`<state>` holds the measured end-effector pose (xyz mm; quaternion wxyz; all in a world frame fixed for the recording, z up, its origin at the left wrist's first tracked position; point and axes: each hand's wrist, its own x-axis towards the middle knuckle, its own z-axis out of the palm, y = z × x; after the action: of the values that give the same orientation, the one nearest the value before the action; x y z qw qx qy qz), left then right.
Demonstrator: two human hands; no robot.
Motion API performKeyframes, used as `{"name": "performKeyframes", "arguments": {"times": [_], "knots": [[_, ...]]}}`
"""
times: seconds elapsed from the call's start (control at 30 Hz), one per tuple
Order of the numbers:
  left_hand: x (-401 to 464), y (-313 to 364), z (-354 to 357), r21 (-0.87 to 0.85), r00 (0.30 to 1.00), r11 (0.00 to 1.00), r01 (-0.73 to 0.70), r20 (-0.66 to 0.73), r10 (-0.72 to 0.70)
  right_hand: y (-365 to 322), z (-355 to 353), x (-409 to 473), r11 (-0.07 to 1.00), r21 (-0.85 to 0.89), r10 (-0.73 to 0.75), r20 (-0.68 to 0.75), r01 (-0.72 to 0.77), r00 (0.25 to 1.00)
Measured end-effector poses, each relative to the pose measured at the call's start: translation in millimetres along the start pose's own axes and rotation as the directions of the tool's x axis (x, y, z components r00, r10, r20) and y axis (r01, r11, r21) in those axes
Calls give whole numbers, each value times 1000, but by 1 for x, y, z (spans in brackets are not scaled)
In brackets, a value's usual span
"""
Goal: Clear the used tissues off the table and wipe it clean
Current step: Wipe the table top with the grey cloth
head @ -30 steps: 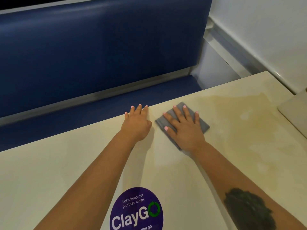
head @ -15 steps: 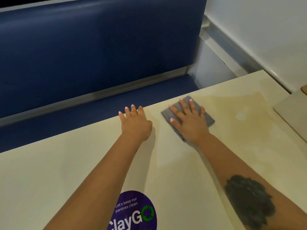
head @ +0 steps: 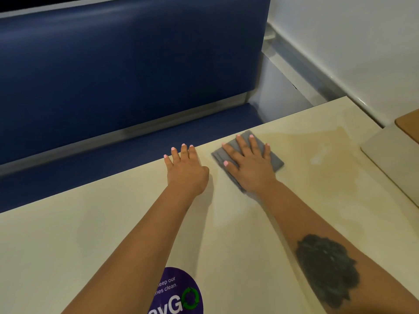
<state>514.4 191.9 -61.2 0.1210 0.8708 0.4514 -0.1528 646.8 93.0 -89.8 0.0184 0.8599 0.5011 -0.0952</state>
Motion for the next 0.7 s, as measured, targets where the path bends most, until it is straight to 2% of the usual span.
{"name": "performKeyframes", "arguments": {"times": [0.1,0.27,0.4,0.5,0.57,0.7], "knots": [[0,1,1,-2,1000,1000,2,-13,-2,-22,-2,14,1000,21,-6,6,6,1000],[0,-1,3,48,1000,999,-8,-21,9,-7,11,-24,980,9,-200,-47,201,979],[2,-3,3,47,1000,999,5,-9,-5,26,7,-21,995,-13,-96,-15,96,995],[2,0,1,30,1000,999,13,3,-14,17,1,8,1000,12,11,-15,-11,1000],[2,1,0,22,1000,1000,17,6,-17,1,-1,17,1000,15,26,-10,-26,1000],[2,2,-1,23,1000,1000,20,-1,-20,1,8,-11,987,-3,-158,-44,158,986]]}}
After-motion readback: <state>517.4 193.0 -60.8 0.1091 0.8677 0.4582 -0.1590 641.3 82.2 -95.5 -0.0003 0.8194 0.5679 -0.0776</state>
